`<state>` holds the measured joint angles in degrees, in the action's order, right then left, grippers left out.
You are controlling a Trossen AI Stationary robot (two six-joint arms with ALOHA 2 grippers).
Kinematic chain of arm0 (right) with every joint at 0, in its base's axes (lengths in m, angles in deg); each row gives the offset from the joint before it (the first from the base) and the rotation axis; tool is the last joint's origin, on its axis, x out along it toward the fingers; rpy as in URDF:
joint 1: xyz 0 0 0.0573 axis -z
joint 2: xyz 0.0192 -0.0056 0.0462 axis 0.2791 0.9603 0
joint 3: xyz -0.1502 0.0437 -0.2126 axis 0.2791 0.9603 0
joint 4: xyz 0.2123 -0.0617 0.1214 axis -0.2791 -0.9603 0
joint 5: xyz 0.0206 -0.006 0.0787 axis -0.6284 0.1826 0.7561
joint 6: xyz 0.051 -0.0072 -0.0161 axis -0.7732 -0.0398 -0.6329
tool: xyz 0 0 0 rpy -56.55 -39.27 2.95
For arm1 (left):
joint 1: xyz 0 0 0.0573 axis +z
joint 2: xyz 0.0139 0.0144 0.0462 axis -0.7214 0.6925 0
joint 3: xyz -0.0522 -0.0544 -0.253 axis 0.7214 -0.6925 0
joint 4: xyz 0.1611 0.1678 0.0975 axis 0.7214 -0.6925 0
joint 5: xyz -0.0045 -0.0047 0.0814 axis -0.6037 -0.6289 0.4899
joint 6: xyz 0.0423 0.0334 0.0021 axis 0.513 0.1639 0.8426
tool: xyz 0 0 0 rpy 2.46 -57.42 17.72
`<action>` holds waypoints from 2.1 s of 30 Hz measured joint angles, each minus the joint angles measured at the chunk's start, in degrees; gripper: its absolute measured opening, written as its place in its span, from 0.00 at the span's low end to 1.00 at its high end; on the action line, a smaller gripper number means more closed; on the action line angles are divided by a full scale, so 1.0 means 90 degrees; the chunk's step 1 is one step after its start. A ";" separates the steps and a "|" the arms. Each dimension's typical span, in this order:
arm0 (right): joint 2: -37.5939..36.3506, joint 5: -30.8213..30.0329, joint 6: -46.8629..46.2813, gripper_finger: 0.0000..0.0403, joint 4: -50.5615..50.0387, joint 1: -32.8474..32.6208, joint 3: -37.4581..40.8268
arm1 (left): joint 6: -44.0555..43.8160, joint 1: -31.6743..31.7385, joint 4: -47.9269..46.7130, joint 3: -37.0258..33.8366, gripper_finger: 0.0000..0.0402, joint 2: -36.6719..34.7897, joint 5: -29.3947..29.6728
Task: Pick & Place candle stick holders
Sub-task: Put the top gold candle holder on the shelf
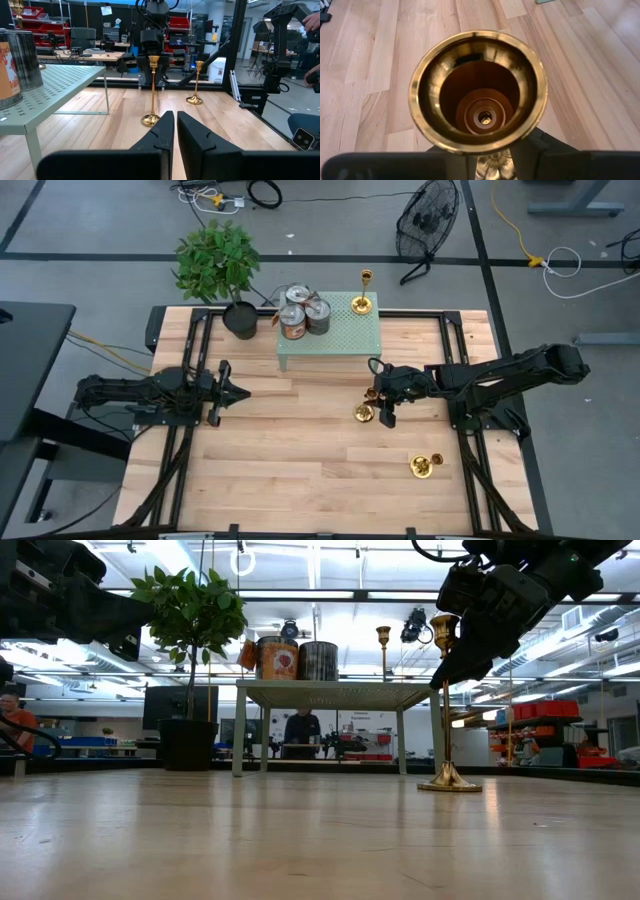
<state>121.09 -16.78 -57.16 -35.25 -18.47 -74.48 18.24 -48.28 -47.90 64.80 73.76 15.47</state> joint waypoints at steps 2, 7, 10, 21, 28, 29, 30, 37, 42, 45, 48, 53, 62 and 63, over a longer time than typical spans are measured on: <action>0.0000 0.0000 0.0000 0.23 0.0000 0.0000 0.0000 | 0.0000 0.0000 0.0000 -0.0001 0.07 -0.0001 0.0000; 0.0000 0.0000 0.0000 0.21 0.0000 0.0001 0.0000 | 0.0000 0.0002 0.0000 0.0000 0.07 0.0000 0.0000; 0.0000 0.0000 0.0000 0.20 -0.0001 0.0000 0.0000 | -0.0001 0.0000 0.0000 0.0000 0.07 -0.0002 0.0000; -0.0002 0.0002 0.0000 0.16 -0.0001 0.0000 0.0000 | 0.0000 0.0001 0.0000 -0.0001 0.07 0.0000 0.0000; -0.0002 0.0003 0.0002 0.12 -0.0002 0.0000 0.0000 | 0.0000 0.0002 0.0000 -0.0001 0.07 0.0000 0.0000; -0.0002 0.0005 0.0002 0.11 -0.0002 0.0002 0.0000 | 0.0000 0.0001 -0.0001 0.0000 0.07 -0.0002 0.0000; -0.0002 0.0005 0.0002 0.11 -0.0002 0.0000 0.0000 | 0.0000 0.0001 0.0000 -0.0001 0.07 -0.0001 -0.0001; -0.0002 0.0004 0.0005 0.08 0.0002 0.0002 0.0000 | 0.0000 0.0000 0.0000 0.0000 0.07 -0.0002 0.0000; -0.0002 0.0005 0.0005 0.08 0.0002 0.0002 0.0000 | 0.0001 0.0000 0.0000 -0.0002 0.07 -0.0001 0.0000; -0.0002 0.0010 0.0005 0.08 0.0002 0.0002 0.0000 | 0.0000 0.0001 0.0000 0.0000 0.07 0.0000 0.0000; -0.0002 0.0029 0.0005 0.08 0.0002 0.0002 0.0000 | 0.0000 0.0000 0.0000 0.0000 0.07 -0.0002 0.0000; -0.0002 0.0299 0.0000 0.08 0.0044 0.0000 -0.0005 | 0.0000 0.0000 0.0000 -0.0001 0.07 0.0000 0.0000; -0.0002 0.0353 0.0208 0.08 -0.0271 0.0002 -0.0463 | 0.0001 0.0001 -0.0001 -0.0001 0.07 -0.0001 0.0000; -0.0002 0.0353 0.0299 0.08 -0.0344 0.0002 -0.0563 | 0.0000 0.0001 -0.0001 0.0000 0.07 -0.0001 0.0000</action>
<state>121.07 -13.60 -54.47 -38.35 -18.45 -79.54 18.24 -48.27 -47.91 64.80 73.74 15.47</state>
